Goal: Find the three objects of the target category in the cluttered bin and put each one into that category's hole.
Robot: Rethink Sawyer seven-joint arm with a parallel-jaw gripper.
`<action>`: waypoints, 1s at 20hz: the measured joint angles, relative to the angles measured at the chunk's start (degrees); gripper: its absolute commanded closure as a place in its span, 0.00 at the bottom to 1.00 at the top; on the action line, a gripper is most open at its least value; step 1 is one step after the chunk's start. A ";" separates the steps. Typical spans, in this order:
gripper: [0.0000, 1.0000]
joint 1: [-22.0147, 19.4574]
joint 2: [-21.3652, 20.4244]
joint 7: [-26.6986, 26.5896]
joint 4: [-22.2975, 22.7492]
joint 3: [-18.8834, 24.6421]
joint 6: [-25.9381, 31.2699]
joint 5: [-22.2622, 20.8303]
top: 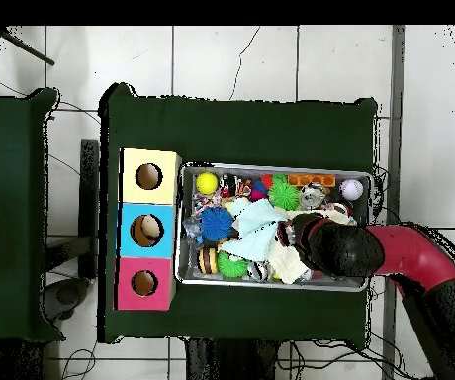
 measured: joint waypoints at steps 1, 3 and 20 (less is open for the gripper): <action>1.00 -0.38 -0.20 -1.12 -0.56 0.63 1.36 -0.02; 1.00 -1.43 -0.78 -4.17 -1.94 2.28 4.51 -0.05; 0.00 -4.59 -3.22 -14.56 -9.07 6.66 11.42 -0.07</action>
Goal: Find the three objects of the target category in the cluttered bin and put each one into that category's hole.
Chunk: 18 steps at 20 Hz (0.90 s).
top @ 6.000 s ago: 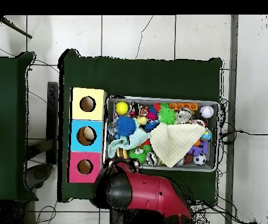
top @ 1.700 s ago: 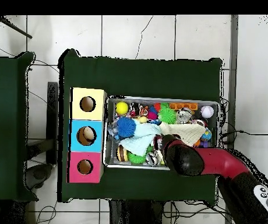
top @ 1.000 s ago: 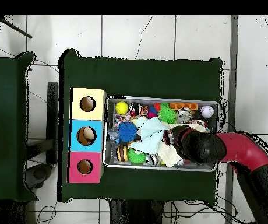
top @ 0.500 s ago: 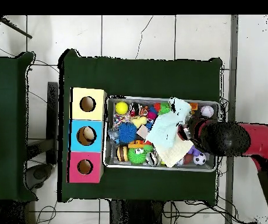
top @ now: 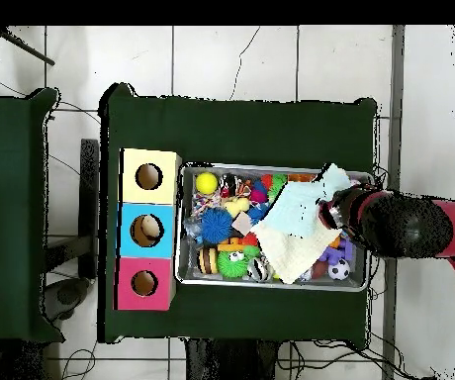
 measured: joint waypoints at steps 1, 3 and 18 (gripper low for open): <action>0.00 -0.06 -0.06 0.00 -0.02 -0.01 0.01 -0.01; 0.00 -0.20 -0.32 0.00 -0.02 -0.02 0.01 -0.02; 0.00 9.90 -4.46 2.08 4.13 -5.02 -11.56 0.42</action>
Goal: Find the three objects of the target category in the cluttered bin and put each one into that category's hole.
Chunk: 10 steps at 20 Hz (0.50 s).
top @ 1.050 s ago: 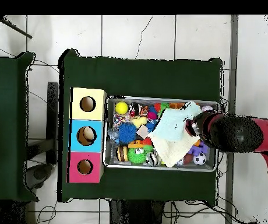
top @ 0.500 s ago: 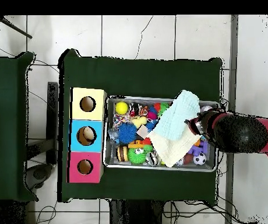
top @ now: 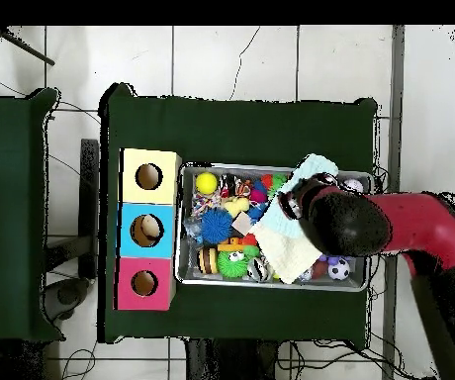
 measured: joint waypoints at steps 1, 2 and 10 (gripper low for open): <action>0.00 1.30 -0.11 0.82 0.39 -0.82 -1.48 0.33; 0.00 2.66 -0.22 1.82 0.80 -1.67 -2.92 0.73; 0.00 16.77 -0.74 16.56 4.68 -10.48 -15.12 6.39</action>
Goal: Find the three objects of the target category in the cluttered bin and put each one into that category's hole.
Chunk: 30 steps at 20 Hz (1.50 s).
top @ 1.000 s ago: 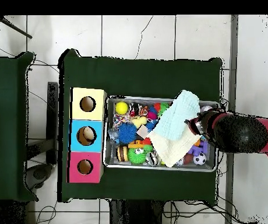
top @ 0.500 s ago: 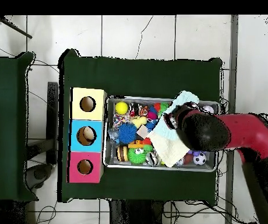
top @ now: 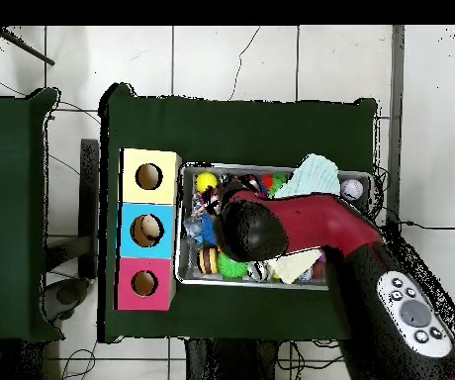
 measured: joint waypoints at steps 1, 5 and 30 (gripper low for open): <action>0.00 1.00 0.01 1.24 0.29 -0.60 -0.71 0.32; 0.00 4.78 0.05 5.87 1.37 -3.50 -3.01 1.07; 0.00 15.61 8.61 7.67 0.59 -24.47 -19.44 0.33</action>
